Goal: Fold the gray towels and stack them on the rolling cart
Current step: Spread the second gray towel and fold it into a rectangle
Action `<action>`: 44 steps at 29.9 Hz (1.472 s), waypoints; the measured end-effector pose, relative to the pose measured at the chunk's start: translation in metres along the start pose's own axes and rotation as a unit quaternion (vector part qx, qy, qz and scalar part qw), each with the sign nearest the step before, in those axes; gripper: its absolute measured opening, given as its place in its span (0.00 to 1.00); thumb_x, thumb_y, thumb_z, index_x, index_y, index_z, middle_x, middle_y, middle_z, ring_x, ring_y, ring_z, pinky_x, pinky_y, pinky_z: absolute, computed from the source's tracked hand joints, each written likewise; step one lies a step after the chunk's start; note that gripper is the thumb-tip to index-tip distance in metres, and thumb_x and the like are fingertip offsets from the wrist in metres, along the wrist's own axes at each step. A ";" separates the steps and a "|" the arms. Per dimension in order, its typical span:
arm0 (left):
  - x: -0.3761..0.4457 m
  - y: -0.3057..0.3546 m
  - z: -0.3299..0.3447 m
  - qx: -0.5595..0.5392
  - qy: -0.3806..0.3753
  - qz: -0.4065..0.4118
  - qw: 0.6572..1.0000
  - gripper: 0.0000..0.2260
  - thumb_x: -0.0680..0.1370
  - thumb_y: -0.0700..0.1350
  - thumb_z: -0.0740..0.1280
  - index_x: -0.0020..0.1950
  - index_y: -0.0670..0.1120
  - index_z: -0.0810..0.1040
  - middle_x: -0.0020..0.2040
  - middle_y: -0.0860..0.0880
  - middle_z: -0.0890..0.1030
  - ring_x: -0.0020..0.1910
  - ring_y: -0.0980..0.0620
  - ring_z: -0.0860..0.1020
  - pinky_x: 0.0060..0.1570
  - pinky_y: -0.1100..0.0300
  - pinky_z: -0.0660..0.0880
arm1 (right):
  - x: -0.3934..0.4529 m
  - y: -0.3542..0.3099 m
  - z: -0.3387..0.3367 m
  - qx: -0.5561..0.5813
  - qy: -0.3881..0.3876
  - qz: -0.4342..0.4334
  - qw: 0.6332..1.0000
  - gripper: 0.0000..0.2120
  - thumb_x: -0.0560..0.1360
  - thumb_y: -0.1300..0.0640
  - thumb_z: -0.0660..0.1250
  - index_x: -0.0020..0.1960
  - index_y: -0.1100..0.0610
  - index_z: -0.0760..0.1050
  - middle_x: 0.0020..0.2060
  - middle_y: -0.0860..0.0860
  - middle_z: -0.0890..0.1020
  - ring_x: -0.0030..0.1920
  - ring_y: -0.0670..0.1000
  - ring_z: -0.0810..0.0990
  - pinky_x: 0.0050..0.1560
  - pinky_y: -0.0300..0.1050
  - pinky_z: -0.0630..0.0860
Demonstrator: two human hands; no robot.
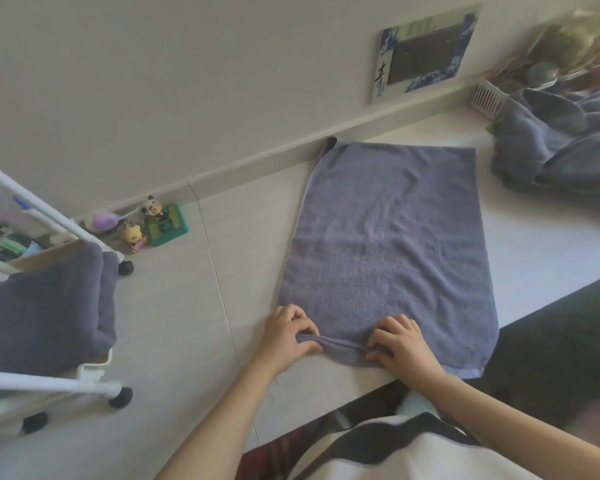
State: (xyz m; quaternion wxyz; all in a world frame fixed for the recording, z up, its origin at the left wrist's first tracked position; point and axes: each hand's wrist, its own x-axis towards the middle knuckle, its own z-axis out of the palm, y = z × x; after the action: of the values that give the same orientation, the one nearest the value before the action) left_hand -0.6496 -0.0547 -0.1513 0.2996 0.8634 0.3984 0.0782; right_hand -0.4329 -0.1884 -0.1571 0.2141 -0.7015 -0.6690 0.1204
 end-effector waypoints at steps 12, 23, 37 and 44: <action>0.036 0.044 -0.055 -0.089 -0.273 -0.095 0.953 0.09 0.70 0.54 0.74 0.41 0.51 0.77 0.33 0.58 0.75 0.32 0.60 0.72 0.33 0.65 0.68 | 0.032 0.001 -0.072 0.107 -0.297 0.151 0.937 0.04 0.79 0.51 0.61 0.45 0.49 0.71 0.40 0.44 0.76 0.40 0.44 0.73 0.43 0.37 0.68; 0.135 0.059 -0.075 0.059 -0.161 -0.112 0.979 0.11 0.75 0.58 0.66 0.45 0.52 0.77 0.49 0.50 0.81 0.50 0.51 0.78 0.48 0.59 0.71 | 0.117 0.029 -0.097 0.061 -0.122 0.267 0.954 0.13 0.76 0.45 0.64 0.54 0.53 0.75 0.50 0.50 0.80 0.53 0.53 0.78 0.49 0.44 0.71; 0.157 0.040 -0.052 0.102 -0.301 -0.087 0.944 0.17 0.72 0.55 0.71 0.32 0.49 0.68 0.33 0.52 0.71 0.41 0.50 0.71 0.46 0.59 0.66 | 0.104 0.068 -0.094 -0.017 -0.337 0.218 0.916 0.15 0.73 0.44 0.67 0.47 0.56 0.72 0.44 0.52 0.77 0.45 0.54 0.74 0.43 0.44 0.67; 0.191 0.036 -0.084 0.180 -0.224 -0.092 0.953 0.16 0.75 0.57 0.66 0.35 0.50 0.67 0.43 0.51 0.75 0.52 0.47 0.75 0.51 0.56 0.64 | 0.151 0.102 -0.146 -0.054 -0.394 0.203 0.895 0.09 0.76 0.49 0.65 0.43 0.54 0.73 0.42 0.50 0.77 0.46 0.53 0.73 0.42 0.43 0.67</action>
State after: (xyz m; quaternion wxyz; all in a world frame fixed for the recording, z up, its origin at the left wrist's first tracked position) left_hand -0.5297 0.1058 -0.0817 0.2271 0.8580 0.4059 -0.2181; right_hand -0.2644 -0.0609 -0.0582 -0.1345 -0.7277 -0.5467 0.3918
